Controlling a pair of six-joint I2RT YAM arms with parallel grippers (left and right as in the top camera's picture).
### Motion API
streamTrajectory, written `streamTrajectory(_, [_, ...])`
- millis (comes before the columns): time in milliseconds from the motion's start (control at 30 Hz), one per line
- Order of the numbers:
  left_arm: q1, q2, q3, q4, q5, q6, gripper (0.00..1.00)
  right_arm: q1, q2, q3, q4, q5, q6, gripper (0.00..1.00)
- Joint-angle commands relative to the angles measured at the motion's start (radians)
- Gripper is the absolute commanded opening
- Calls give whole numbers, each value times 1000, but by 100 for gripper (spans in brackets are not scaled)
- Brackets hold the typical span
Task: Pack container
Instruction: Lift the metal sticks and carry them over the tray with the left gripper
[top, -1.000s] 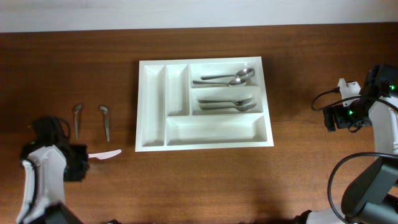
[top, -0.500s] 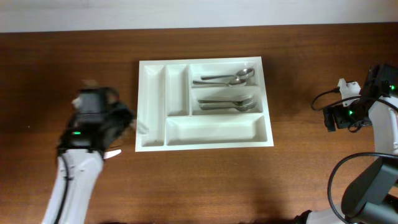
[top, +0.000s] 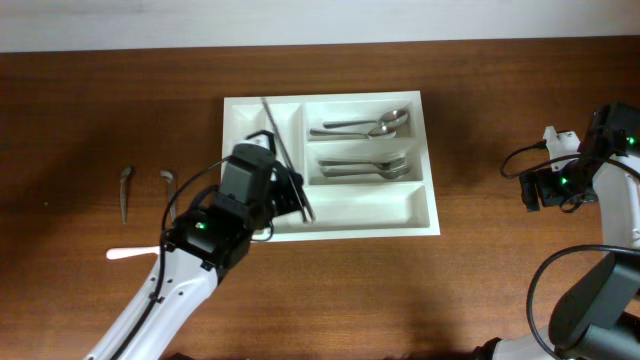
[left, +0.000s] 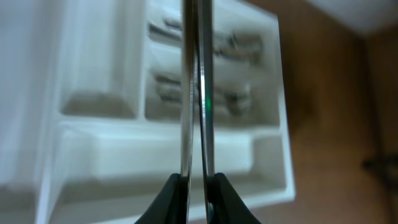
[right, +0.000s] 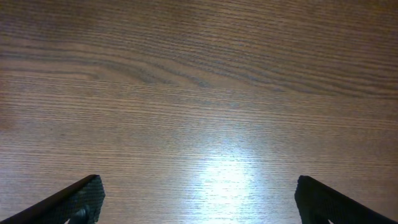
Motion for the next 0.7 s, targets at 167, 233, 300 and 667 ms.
streamTrajectory(167, [-46, -13, 16, -162, -62, 425, 12, -2, -1, 0, 0, -2, 0, 99])
streamTrajectory(233, [-46, -13, 16, -154, -152, 468, 13, -2, -1, 0, 0, -2, 0, 99])
streamTrajectory(300, [-46, -11, 16, -105, -193, 512, 13, -2, -1, 0, 0, -2, 0, 99])
streamTrajectory(667, [-95, 120, 16, 371, -177, 460, 17, -2, -1, 0, 0, -2, 0, 99])
